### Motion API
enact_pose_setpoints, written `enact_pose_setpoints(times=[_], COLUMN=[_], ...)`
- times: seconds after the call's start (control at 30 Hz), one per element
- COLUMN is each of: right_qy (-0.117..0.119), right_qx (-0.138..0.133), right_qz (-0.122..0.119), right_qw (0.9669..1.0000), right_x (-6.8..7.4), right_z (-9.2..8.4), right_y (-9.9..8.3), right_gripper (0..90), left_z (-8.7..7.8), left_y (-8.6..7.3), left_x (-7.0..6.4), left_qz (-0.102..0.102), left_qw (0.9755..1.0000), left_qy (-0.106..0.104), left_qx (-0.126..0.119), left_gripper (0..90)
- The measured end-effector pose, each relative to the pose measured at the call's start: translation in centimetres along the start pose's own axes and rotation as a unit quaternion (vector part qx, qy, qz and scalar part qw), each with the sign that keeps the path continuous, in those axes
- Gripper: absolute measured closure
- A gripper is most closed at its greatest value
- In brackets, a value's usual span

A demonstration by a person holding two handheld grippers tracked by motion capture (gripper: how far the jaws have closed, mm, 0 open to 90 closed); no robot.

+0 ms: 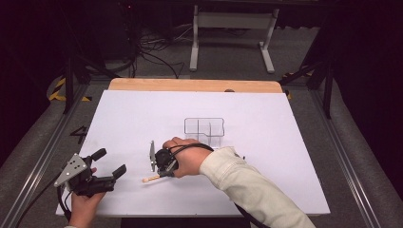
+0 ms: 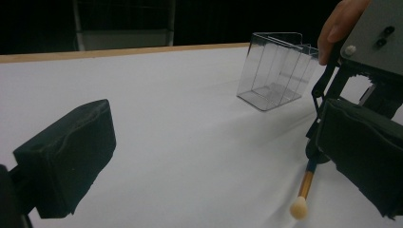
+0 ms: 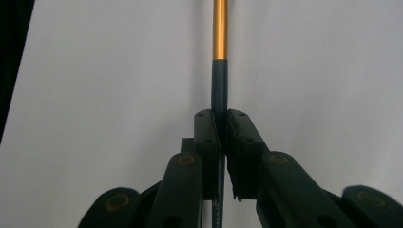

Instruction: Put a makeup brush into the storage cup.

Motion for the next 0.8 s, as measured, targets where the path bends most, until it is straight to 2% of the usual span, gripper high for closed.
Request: enact_pose_setpoints(times=[0.2, 0.43, 0.57, 0.8], right_qy=[-0.003, -0.013, -0.017, -0.02], right_qx=[-0.019, -0.056, -0.081, -0.128], right_qz=[0.004, 0.007, 0.011, 0.02], right_qw=[0.9998, 0.9983, 0.9965, 0.9914], right_x=[0.2, 0.8, 0.9, 1.2], right_z=[-1.1, -2.9, -3.8, -5.5], right_y=[-0.2, -0.3, -0.5, -0.9], right_gripper=[83.8, 83.8, 83.8, 83.8], left_z=[0.0, 0.0, 0.0, 0.0], left_y=[0.0, 0.0, -0.1, -0.1], left_x=[0.0, 0.0, 0.0, 0.1], left_qz=[-0.003, -0.003, -0.002, -0.002], left_qw=[1.0, 1.0, 1.0, 1.0], left_qy=[0.001, 0.002, 0.002, 0.003], left_qx=[0.0, 0.001, 0.001, 0.002], left_gripper=[0.4, 0.4, 0.4, 0.4])
Point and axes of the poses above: each handheld gripper's, and its own axes: z roughly forward along the jaws, y roughly out of its top, x roughly to its left, the point moved 5 cm from there along z, roughly forward along the jaws, and after that the axes turned 13 degrees about z, right-handed, at the moved point
